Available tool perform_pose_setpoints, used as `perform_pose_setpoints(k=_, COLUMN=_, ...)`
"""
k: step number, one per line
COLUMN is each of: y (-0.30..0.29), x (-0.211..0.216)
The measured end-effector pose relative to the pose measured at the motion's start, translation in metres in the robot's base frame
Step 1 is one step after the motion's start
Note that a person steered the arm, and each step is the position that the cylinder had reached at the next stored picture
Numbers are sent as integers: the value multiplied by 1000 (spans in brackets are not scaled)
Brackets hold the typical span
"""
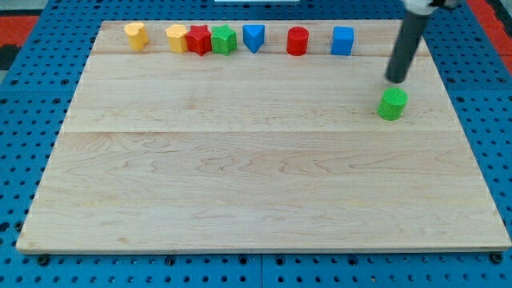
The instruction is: Move the blue cube towards the green circle
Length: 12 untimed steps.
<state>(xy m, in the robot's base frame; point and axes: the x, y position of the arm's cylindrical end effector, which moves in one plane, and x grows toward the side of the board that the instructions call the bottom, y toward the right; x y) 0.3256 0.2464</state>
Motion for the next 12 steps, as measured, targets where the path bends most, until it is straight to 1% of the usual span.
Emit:
perform_pose_setpoints(k=1, y=29, x=-46)
perform_pose_setpoints(k=2, y=-8, x=-91)
perform_pose_setpoints(k=3, y=-51, x=-108)
perform_pose_setpoints(k=4, y=-100, x=-90)
perform_pose_setpoints(k=5, y=-107, x=-56)
perform_pose_setpoints(k=6, y=-111, x=-63)
perform_pose_setpoints(k=7, y=-121, x=-111)
perform_pose_setpoints(k=8, y=-151, x=-54)
perform_pose_setpoints(k=9, y=-151, x=-2)
perform_pose_setpoints(k=11, y=-151, x=49)
perform_pose_setpoints(k=12, y=-159, x=41)
